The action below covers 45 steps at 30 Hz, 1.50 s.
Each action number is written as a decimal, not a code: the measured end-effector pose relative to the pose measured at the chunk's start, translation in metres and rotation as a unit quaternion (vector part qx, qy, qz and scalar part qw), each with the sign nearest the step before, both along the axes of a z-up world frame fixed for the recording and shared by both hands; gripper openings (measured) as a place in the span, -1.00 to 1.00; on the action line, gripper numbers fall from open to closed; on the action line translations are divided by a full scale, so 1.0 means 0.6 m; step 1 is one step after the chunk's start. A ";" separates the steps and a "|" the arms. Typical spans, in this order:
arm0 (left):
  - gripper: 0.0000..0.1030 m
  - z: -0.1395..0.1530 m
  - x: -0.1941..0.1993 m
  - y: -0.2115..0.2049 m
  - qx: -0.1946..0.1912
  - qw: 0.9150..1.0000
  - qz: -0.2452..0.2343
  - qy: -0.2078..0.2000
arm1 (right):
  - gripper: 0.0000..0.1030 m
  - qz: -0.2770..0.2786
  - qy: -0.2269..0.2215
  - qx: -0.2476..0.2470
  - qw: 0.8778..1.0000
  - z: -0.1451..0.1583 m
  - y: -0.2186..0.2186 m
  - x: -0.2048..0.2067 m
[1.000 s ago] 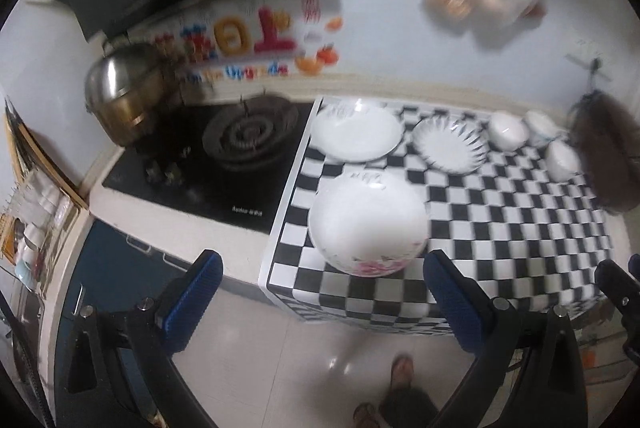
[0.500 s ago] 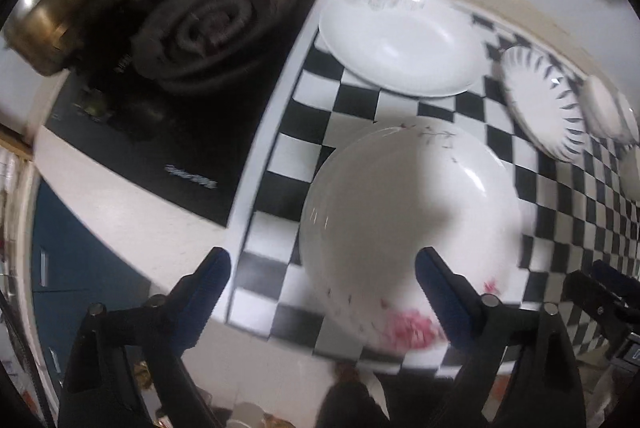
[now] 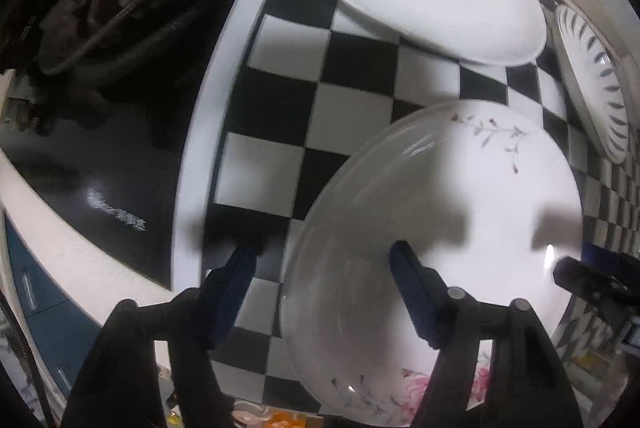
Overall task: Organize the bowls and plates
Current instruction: 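Reach both grippers to the pink-flower white plate and grasp its rim, then lift the pink-flower plate with both grippers toward the grey-flower plate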
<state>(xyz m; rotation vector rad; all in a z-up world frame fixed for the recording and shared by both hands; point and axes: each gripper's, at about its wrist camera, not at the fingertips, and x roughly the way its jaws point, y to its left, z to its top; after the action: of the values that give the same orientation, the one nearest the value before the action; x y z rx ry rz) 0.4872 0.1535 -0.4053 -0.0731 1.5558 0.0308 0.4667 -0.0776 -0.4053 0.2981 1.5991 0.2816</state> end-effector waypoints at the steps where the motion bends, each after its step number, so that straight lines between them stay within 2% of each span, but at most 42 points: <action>1: 0.25 0.002 -0.002 0.001 -0.006 1.000 -0.003 0.000 | 0.31 -0.001 0.006 0.001 1.000 -0.004 0.004 0.000; 4: -0.08 0.011 -0.006 0.002 -0.036 0.999 -0.013 0.002 | 0.20 -0.009 0.012 0.004 1.000 -0.009 0.016 -0.002; 6: -0.15 0.015 -0.008 0.000 -0.042 0.999 -0.026 0.001 | 0.12 -0.009 0.017 0.004 1.000 -0.010 0.022 -0.005; 9: -0.22 0.023 -0.016 0.004 -0.043 0.998 -0.040 -0.004 | -0.34 -0.006 0.025 0.007 1.000 -0.013 0.034 -0.010; 12: -0.31 0.036 -0.024 0.010 -0.045 0.998 -0.042 -0.002 | -0.56 -0.011 0.019 -0.019 1.000 -0.010 0.038 -0.015; 18: -0.38 0.030 -0.027 -0.007 -0.045 0.997 -0.065 -0.008 | -0.56 -0.032 0.023 -0.021 0.999 -0.001 0.034 -0.026; 24: -0.38 0.068 -0.032 -0.053 -0.055 0.995 -0.081 -0.020 | -0.56 -0.058 0.014 -0.021 0.998 0.029 0.007 -0.049; 31: -0.38 0.123 -0.031 -0.159 -0.064 0.991 -0.116 -0.035 | -0.56 -0.097 -0.008 -0.022 0.995 0.096 -0.089 -0.077; 34: -0.38 0.129 -0.034 -0.206 -0.069 0.988 -0.132 -0.038 | -0.56 -0.112 -0.011 -0.025 0.993 0.114 -0.136 -0.091; 40: -0.38 0.110 -0.041 -0.292 -0.077 0.984 -0.156 -0.031 | -0.56 -0.130 -0.011 -0.036 0.991 0.110 -0.245 -0.118; 45: -0.38 0.073 -0.047 -0.326 -0.072 0.984 -0.163 -0.012 | -0.56 -0.133 0.005 -0.038 0.990 0.084 -0.324 -0.150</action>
<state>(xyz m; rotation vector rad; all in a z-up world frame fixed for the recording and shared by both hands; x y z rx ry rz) 0.4588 -0.0420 -0.3613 0.0683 1.5274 -0.3398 0.3767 -0.2722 -0.3547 0.4497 1.5561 0.0152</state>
